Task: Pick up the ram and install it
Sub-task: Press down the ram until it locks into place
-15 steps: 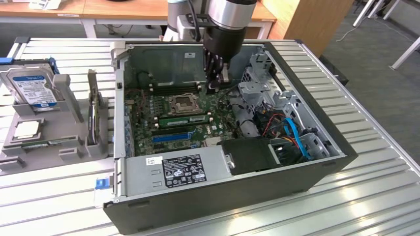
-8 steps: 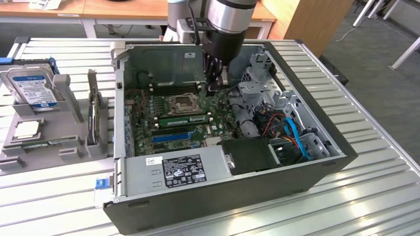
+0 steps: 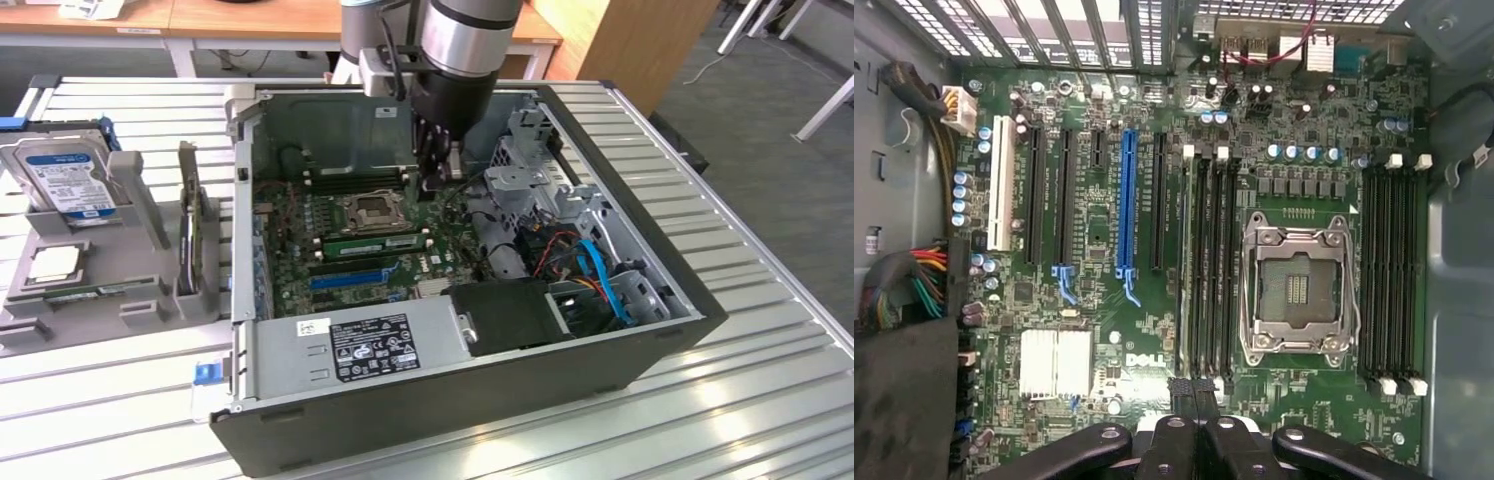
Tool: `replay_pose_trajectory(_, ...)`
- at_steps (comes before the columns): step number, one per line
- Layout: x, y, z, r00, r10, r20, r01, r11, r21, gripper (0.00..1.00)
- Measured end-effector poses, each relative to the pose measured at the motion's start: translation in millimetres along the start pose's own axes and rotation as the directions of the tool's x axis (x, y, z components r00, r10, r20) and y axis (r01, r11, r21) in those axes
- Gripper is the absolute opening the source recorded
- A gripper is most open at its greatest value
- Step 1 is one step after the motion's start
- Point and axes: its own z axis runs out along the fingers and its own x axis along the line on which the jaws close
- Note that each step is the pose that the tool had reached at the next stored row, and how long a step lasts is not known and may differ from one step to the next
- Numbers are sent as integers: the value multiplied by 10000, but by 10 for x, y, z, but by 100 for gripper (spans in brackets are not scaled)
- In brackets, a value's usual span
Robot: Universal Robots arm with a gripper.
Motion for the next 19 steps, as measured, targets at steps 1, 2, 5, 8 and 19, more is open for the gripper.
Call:
replay_pose_trajectory(1,0,0,12,10000,0,0,0,10000,0,10)
replay_pose_trajectory(2,0,-1,25,10000,0,0,0,10000,0,10)
replay_pose_trajectory(5,2,-2,66,10000,0,0,0,10000,0,10)
replay_pose_trajectory(8,3,-4,112,10000,0,1,0,10000,0,10)
replay_pose_trajectory(19,7,-9,243,10000,0,1,0,10000,1,10)
